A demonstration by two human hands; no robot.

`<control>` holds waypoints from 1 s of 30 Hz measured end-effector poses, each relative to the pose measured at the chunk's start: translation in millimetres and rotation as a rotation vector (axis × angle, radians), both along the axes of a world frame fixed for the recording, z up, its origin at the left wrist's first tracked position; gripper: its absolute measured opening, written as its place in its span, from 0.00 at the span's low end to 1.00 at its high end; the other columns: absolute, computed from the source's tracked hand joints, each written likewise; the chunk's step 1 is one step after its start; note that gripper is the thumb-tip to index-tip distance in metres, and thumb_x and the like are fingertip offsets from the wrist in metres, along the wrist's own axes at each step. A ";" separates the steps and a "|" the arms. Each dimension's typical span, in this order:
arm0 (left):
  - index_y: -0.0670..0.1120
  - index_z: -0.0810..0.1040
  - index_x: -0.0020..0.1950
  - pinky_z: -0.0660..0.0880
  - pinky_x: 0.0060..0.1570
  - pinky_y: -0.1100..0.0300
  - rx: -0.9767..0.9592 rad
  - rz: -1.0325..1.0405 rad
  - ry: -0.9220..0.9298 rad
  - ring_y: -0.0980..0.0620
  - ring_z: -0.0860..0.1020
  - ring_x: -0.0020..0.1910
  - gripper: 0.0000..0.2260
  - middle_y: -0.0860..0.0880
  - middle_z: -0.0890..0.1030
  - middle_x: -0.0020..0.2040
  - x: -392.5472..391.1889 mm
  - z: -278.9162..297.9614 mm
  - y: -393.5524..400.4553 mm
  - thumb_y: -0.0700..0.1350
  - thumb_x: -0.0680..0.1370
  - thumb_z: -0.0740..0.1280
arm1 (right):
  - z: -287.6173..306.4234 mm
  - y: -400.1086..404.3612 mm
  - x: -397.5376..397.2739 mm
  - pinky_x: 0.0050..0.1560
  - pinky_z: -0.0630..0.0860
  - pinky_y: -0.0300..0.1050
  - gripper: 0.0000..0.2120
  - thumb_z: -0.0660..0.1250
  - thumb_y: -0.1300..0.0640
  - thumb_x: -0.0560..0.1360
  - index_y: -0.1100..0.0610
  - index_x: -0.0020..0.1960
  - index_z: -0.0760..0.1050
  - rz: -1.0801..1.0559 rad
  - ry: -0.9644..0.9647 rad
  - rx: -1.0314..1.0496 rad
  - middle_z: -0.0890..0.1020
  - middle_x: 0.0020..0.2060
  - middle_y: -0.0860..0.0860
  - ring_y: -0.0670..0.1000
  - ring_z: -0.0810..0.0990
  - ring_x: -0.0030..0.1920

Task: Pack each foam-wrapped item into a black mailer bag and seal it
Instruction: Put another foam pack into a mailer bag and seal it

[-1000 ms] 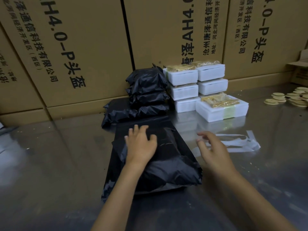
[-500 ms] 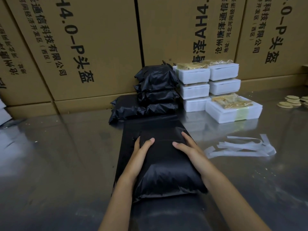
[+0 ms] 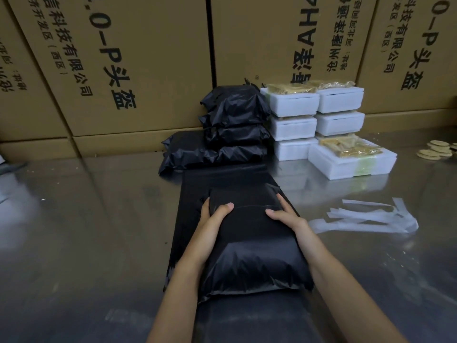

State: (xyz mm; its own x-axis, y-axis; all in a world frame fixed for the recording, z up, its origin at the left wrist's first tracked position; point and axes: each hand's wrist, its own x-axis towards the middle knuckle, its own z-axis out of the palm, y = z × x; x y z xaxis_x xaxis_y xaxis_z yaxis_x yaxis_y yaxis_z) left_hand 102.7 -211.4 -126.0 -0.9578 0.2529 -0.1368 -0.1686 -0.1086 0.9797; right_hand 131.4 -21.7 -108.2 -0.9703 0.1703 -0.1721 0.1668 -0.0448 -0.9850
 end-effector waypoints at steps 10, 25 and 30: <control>0.55 0.79 0.61 0.76 0.57 0.51 -0.377 0.206 0.068 0.52 0.80 0.54 0.28 0.55 0.82 0.55 20.3 13.2 -2.4 0.72 0.70 0.65 | 4.9 -3.2 36.2 0.48 0.79 0.40 0.15 0.70 0.54 0.77 0.57 0.62 0.81 -0.017 -0.053 -0.019 0.86 0.46 0.54 0.46 0.87 0.43; 0.69 0.83 0.48 0.75 0.49 0.62 -0.176 0.045 0.009 0.63 0.83 0.46 0.20 0.66 0.84 0.47 29.1 31.5 -29.6 0.76 0.63 0.69 | 23.8 -19.1 47.8 0.59 0.78 0.48 0.24 0.69 0.40 0.74 0.29 0.69 0.68 0.016 0.129 0.058 0.80 0.61 0.36 0.44 0.82 0.58; 0.60 0.78 0.67 0.71 0.68 0.47 0.226 0.015 -0.086 0.50 0.78 0.65 0.34 0.55 0.80 0.66 14.6 27.4 -46.8 0.71 0.64 0.75 | 39.1 -33.8 31.4 0.45 0.82 0.39 0.29 0.74 0.36 0.64 0.29 0.64 0.71 -0.035 0.329 -0.067 0.83 0.53 0.35 0.39 0.84 0.50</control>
State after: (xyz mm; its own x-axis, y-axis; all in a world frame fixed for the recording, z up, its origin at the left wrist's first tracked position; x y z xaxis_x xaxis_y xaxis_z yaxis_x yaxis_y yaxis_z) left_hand 117.3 -258.2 -98.7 -0.9487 0.2726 -0.1599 -0.2475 -0.3261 0.9124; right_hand 162.8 -55.5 -69.1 -0.9695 0.2029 0.1371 -0.1620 -0.1115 -0.9805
